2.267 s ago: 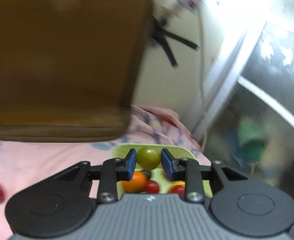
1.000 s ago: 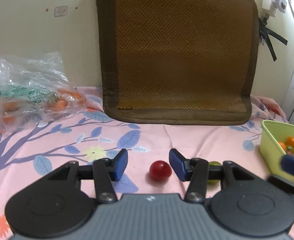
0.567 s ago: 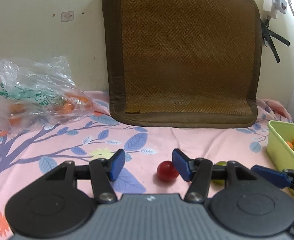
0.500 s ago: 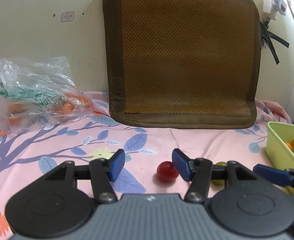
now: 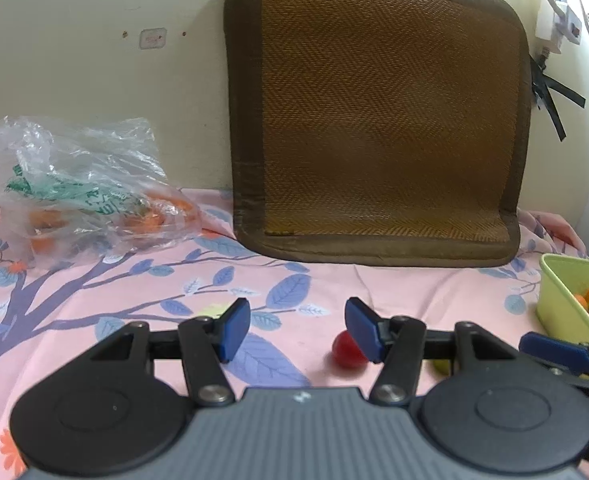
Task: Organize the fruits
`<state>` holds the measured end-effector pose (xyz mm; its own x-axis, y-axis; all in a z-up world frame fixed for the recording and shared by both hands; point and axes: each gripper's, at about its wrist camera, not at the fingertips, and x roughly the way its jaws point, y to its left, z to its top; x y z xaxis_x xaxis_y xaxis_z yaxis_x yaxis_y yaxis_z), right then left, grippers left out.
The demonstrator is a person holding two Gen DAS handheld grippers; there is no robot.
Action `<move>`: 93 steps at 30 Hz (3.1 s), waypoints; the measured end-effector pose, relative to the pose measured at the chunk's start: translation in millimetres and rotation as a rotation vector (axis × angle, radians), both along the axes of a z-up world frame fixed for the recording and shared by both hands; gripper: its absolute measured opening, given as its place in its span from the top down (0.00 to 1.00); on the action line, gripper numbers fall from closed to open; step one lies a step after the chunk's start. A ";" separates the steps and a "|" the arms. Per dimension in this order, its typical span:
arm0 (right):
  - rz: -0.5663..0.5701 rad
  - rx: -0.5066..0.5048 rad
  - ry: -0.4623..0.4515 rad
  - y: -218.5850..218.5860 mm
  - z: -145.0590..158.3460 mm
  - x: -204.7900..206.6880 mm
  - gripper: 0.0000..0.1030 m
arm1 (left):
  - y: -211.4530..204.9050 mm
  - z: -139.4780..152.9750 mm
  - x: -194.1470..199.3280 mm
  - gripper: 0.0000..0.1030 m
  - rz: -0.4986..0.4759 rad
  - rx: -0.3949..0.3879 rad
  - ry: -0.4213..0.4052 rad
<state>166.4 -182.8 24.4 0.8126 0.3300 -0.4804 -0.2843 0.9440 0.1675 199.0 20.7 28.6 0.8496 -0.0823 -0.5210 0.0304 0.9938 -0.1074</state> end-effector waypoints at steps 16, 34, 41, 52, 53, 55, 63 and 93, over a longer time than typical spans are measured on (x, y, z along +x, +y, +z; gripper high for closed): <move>-0.063 0.004 -0.011 -4.6 -1.1 -30.7 0.53 | 20.6 -0.3 -18.6 0.47 0.098 -0.011 0.009; -0.079 -0.046 -0.005 -7.0 -3.1 -81.2 0.33 | -28.4 -1.2 -131.6 0.40 0.008 0.096 -0.003; -0.107 -0.041 0.014 -13.0 -6.0 -93.8 0.16 | -31.1 0.1 -150.4 0.17 0.031 0.131 -0.058; -0.150 -0.004 0.033 -22.4 -8.4 -99.8 0.10 | -22.4 -0.3 -155.8 0.03 0.037 0.099 -0.053; -0.153 0.001 0.036 -23.6 -8.5 -99.8 0.10 | -22.8 -0.5 -155.6 0.03 0.039 0.097 -0.050; -0.158 0.001 0.039 -24.4 -8.6 -99.5 0.10 | -22.8 -0.4 -155.1 0.03 0.040 0.103 -0.051; -0.181 -0.046 0.072 -19.6 -10.2 -94.5 0.10 | -26.1 -1.1 -154.7 0.02 0.039 0.129 -0.053; -0.200 -0.003 0.079 -22.3 -9.5 -93.9 0.10 | -20.6 -3.3 -144.5 0.00 0.029 0.097 -0.018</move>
